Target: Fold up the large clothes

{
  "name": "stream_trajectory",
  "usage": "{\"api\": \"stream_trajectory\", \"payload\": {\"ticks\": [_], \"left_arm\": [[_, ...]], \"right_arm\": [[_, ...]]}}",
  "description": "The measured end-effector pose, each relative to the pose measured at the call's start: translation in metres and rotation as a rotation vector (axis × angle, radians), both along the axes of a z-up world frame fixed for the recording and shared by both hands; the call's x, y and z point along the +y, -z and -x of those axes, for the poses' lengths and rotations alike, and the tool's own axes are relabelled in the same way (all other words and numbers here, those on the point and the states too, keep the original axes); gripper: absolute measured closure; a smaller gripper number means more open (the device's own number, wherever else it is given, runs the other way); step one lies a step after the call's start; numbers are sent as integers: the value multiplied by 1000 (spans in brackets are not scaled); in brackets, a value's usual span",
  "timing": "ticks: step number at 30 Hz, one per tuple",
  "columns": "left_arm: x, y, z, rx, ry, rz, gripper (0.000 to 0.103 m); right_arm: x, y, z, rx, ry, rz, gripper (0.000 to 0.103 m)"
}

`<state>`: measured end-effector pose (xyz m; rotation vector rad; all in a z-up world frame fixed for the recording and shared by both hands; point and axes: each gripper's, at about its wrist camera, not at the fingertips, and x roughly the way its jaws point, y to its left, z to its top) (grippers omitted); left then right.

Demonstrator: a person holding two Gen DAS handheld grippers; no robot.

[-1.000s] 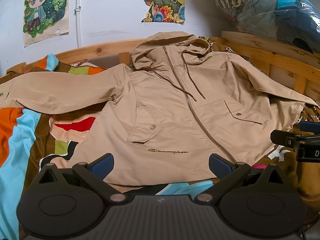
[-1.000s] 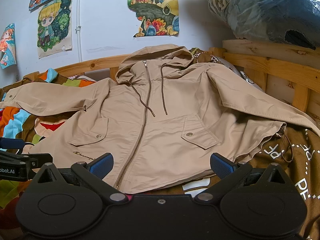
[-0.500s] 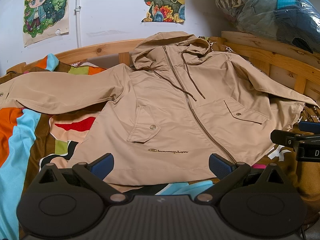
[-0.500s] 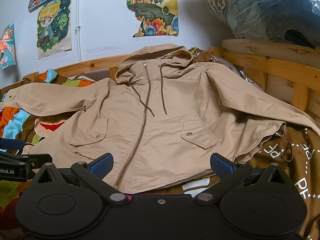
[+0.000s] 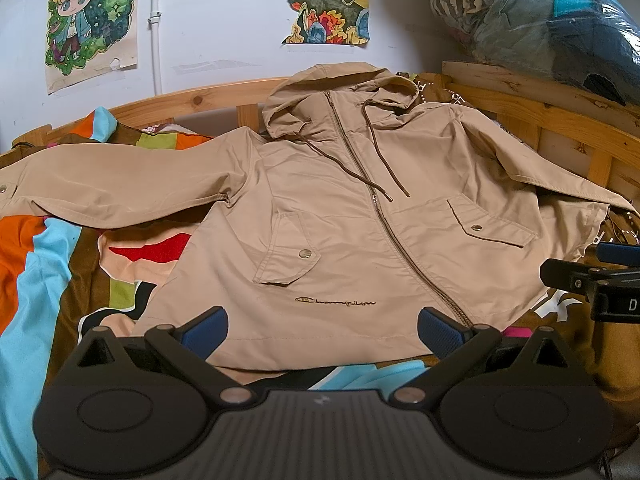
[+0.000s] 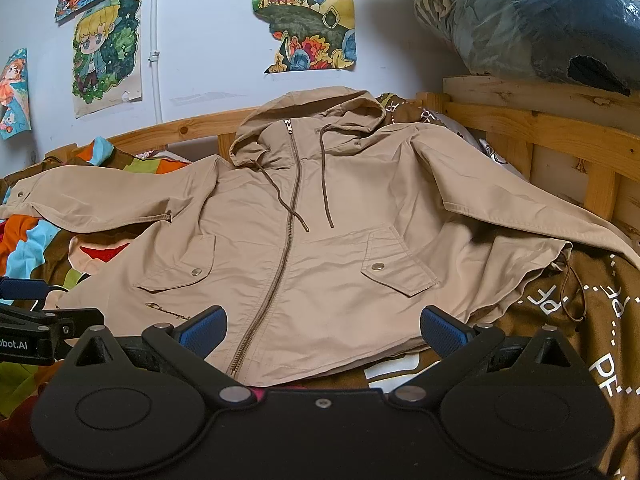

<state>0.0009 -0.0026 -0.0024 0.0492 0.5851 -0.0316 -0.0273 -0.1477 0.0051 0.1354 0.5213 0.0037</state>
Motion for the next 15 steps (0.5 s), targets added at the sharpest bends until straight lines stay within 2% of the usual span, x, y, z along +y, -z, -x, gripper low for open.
{"api": "stream_trajectory", "payload": {"ticks": [15], "left_arm": [[-2,4,2,6,-1,-2,1]], "right_arm": [[1,-1,-1,3,2,-4,1]]}}
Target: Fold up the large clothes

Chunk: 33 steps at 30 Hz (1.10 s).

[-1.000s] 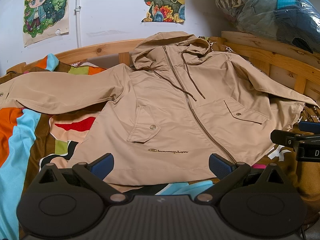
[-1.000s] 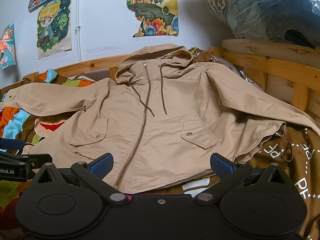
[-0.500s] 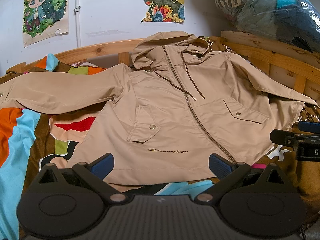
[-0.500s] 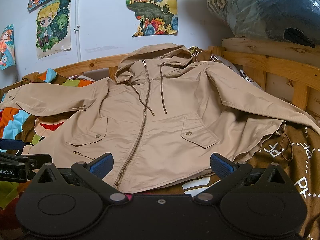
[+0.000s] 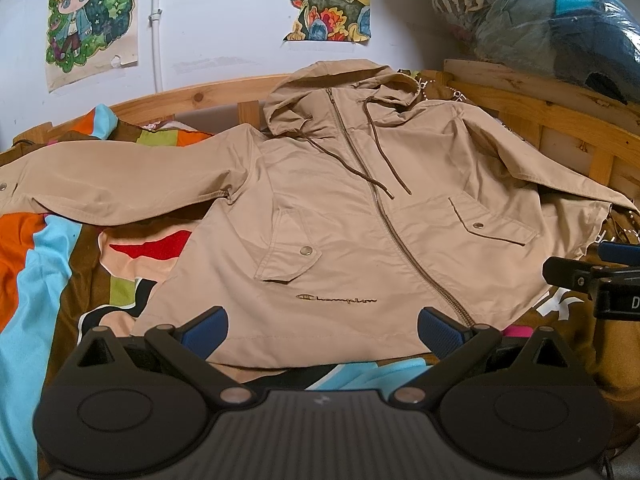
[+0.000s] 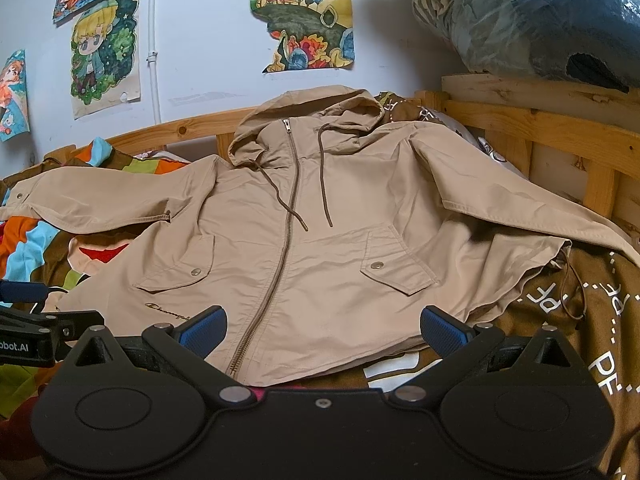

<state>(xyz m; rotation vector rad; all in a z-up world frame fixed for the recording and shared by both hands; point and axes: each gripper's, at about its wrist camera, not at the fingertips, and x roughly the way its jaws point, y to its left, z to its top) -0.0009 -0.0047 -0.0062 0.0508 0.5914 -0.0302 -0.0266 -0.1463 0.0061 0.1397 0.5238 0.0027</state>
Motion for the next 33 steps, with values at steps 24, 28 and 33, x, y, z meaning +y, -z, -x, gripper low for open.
{"api": "stream_trajectory", "payload": {"ticks": [24,28,33], "left_arm": [[-7,-14,-42,121,23,-175,1],[-25,-33,-63,110,105,-255,1],[-40,-40,-98,191,199,-203,1]], "right_arm": [[-64,-16,13,-110,285,-214,1],[-106,-25,15,-111,368,-296,1],[-155,-16,19,-132,509,-454,1]]}}
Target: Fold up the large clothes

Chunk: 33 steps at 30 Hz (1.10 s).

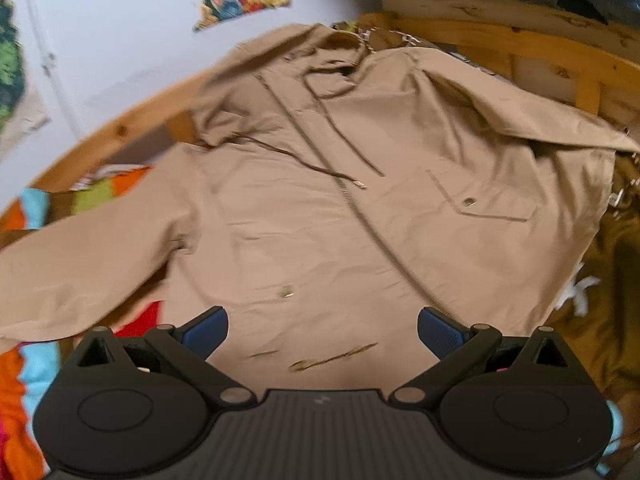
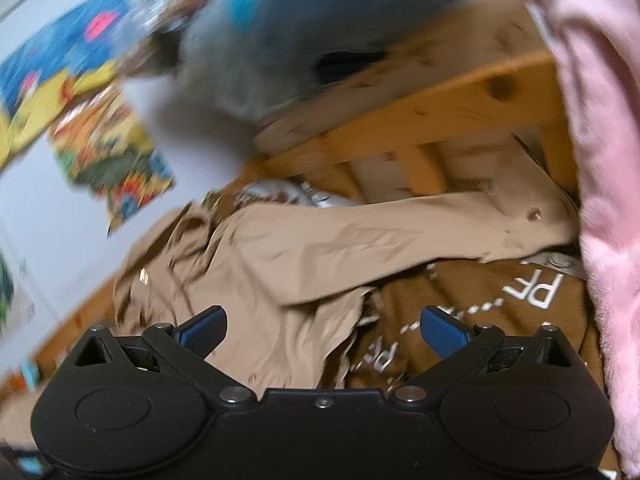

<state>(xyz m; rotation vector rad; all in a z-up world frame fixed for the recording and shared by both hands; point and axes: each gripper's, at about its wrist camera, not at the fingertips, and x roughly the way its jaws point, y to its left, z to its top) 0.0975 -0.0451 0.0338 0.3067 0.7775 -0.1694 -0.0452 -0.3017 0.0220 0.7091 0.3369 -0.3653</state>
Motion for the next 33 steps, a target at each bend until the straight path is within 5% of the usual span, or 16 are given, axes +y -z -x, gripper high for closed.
{"api": "stream_trajectory", "payload": {"ticks": [12,14,19,21,27,31,33], "left_arm": [[13,35,-57,154,-23,118,1],[20,39,-63,150,-25,131,1],[54,47,-68,133,-86,196,1],[70,49,-68,123,-105,218,1],[123,44,-74,70,-174,296,1],[149,35,-74,14,-220,334,1],[159,30,-71,-16,-245,352,1]], "right_arm": [[-75,38,-55,-37,336,-550,8],[-76,38,-59,-68,433,-585,16],[-65,37,-61,-31,605,-506,70],[-59,27,-63,-28,636,-402,84],[-15,-43,-100,-147,497,159,96],[56,-87,-148,-269,187,613,97],[107,-90,-177,-290,-70,859,98]]}}
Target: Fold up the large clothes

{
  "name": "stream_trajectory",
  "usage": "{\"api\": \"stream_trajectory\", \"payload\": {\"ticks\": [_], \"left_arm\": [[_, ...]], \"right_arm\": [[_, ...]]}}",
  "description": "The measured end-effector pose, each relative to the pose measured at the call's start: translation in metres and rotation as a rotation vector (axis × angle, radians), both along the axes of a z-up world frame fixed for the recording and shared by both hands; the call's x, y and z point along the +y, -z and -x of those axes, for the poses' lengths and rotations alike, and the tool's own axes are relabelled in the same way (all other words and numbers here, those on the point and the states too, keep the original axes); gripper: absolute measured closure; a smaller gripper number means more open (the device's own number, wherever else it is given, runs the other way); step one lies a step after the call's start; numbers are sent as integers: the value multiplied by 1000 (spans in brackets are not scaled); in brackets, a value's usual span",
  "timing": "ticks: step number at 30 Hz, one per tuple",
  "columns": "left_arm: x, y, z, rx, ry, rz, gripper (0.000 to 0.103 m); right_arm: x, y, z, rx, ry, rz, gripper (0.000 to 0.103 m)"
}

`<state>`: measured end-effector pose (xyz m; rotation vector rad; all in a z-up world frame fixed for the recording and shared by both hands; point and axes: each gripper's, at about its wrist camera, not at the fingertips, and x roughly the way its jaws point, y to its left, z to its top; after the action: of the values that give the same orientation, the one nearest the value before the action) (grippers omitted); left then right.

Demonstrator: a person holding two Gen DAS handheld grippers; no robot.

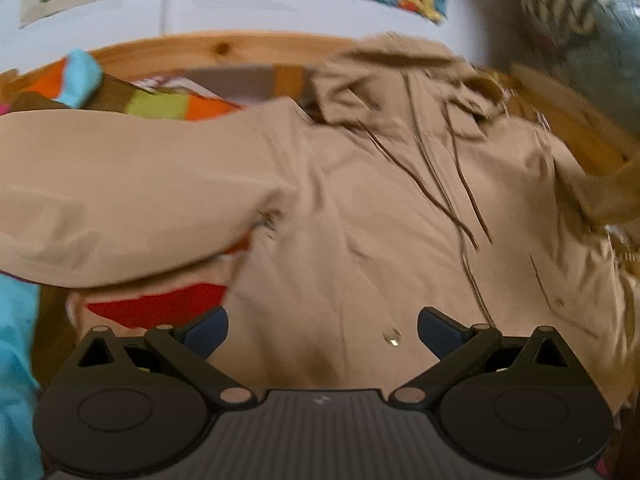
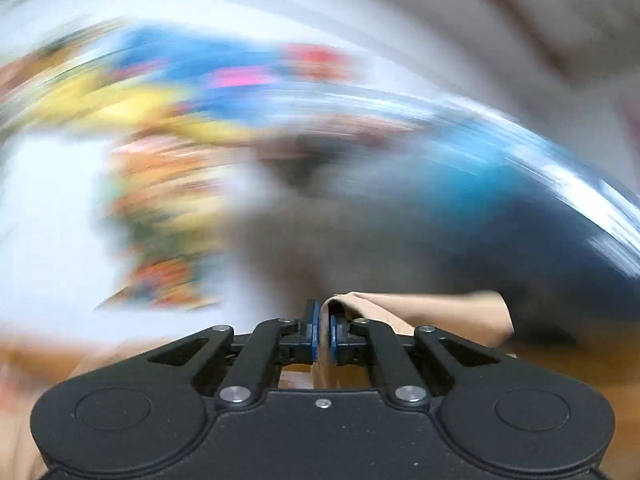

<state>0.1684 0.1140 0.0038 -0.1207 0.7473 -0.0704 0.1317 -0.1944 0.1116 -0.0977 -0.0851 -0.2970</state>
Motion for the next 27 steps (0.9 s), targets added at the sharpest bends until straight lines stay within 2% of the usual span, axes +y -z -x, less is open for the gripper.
{"api": "stream_trajectory", "payload": {"ticks": [2,4,5,7,8,10,11,12,13,15,18,21,24,27], "left_arm": [[9,-4,4,-23,-28,11,1],[17,-7,7,-39,-54,19,1],[21,-7,9,-45,-66,24,1],[28,-7,12,-49,-87,30,1],[30,-6,12,-44,-96,31,1],[31,-4,9,-27,-98,32,1],[31,-3,9,-21,-96,32,1],[30,-3,8,-18,-92,31,1],[28,-3,4,-17,-87,31,1],[23,-2,-1,-26,-74,29,1],[12,2,-16,-33,-68,23,1],[-2,10,-34,-48,-63,4,1],[-19,16,-56,-94,-30,-94,3],[-38,19,-77,-134,50,-204,4]], "right_arm": [[55,16,-18,117,-217,289,98],[102,48,-22,263,-417,536,99],[120,66,-18,336,-491,627,99],[138,99,-9,465,-599,705,81],[143,110,-2,515,-643,710,76],[144,125,13,597,-715,658,60],[141,126,20,623,-732,612,53],[135,126,26,641,-741,555,40],[127,126,34,653,-746,491,33],[105,123,37,664,-717,353,25],[72,125,37,650,-614,161,18],[48,131,30,651,-535,51,14],[25,134,26,647,-470,-58,11],[8,139,15,623,-407,-121,10]]}}
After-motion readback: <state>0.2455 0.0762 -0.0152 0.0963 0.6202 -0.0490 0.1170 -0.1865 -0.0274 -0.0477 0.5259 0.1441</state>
